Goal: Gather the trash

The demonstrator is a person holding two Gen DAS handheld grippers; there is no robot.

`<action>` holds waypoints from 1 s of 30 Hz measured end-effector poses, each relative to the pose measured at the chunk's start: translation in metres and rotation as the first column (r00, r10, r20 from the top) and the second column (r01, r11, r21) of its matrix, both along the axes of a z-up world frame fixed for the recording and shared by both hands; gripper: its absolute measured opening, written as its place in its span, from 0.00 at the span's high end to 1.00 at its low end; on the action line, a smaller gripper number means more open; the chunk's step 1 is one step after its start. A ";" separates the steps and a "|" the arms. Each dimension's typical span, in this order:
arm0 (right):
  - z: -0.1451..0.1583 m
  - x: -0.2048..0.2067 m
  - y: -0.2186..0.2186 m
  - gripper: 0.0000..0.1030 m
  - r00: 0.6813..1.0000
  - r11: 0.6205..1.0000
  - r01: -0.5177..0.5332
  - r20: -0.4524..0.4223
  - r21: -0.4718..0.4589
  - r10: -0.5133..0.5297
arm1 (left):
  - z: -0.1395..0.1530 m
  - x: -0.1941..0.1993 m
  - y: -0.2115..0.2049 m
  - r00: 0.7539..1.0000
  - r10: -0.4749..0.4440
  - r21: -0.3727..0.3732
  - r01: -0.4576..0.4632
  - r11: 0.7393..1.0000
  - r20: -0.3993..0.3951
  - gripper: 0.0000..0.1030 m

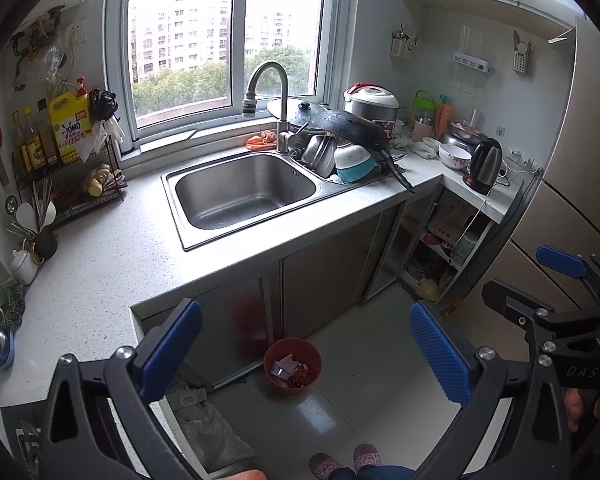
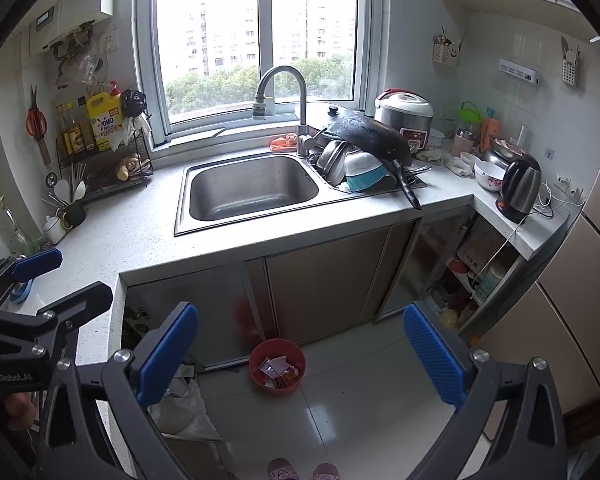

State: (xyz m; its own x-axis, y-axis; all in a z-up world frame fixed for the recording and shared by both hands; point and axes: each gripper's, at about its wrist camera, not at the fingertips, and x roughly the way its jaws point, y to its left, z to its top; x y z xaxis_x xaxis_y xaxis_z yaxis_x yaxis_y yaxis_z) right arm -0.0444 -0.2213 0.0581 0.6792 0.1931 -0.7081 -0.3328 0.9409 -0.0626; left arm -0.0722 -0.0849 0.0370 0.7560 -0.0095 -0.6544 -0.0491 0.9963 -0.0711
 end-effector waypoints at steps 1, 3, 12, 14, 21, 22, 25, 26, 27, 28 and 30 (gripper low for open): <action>0.000 0.001 0.000 0.00 1.000 1.000 -0.003 -0.003 -0.001 0.003 | 0.000 -0.001 0.000 1.000 0.001 0.000 -0.001 1.000 0.002 0.00; 0.000 -0.001 0.000 0.00 1.000 1.000 -0.006 -0.005 -0.003 0.005 | 0.001 -0.002 0.000 1.000 0.007 0.000 -0.007 1.000 0.008 0.00; 0.004 -0.005 -0.002 0.00 1.000 1.000 0.005 -0.006 0.001 -0.005 | 0.000 -0.005 -0.001 1.000 0.010 -0.001 -0.010 1.000 0.010 0.00; 0.003 -0.005 -0.001 0.00 1.000 1.000 0.007 -0.009 0.001 -0.007 | -0.001 -0.005 0.001 1.000 0.011 -0.008 -0.011 1.000 0.009 0.00; 0.000 -0.011 0.002 0.00 1.000 1.000 0.013 -0.021 -0.003 -0.013 | -0.004 -0.011 0.009 0.999 0.036 -0.033 -0.036 0.999 0.003 0.00; -0.001 -0.012 0.002 0.00 1.000 1.000 0.014 -0.024 -0.003 -0.015 | -0.004 -0.012 0.009 0.999 0.037 -0.035 -0.037 0.999 0.004 0.00; -0.002 -0.014 0.004 0.00 0.999 1.000 0.018 -0.032 -0.003 -0.018 | -0.005 -0.014 0.008 0.999 0.034 -0.033 -0.034 0.999 0.005 0.00; -0.002 -0.015 0.004 0.00 0.999 1.000 0.019 -0.034 -0.003 -0.019 | -0.005 -0.014 0.008 0.999 0.035 -0.033 -0.035 0.999 0.003 0.00; -0.002 -0.016 0.005 0.00 0.999 1.000 0.018 -0.034 -0.003 -0.018 | -0.005 -0.015 0.007 0.999 0.033 -0.034 -0.033 0.999 0.004 0.00; -0.001 -0.016 0.005 0.00 0.999 1.000 0.018 -0.034 -0.004 -0.018 | -0.005 -0.015 0.007 1.000 0.031 -0.033 -0.030 0.999 0.003 0.00; -0.001 -0.017 0.005 0.00 0.999 1.000 0.017 -0.034 -0.005 -0.017 | -0.005 -0.017 0.005 1.000 0.018 -0.035 -0.017 0.999 0.004 0.00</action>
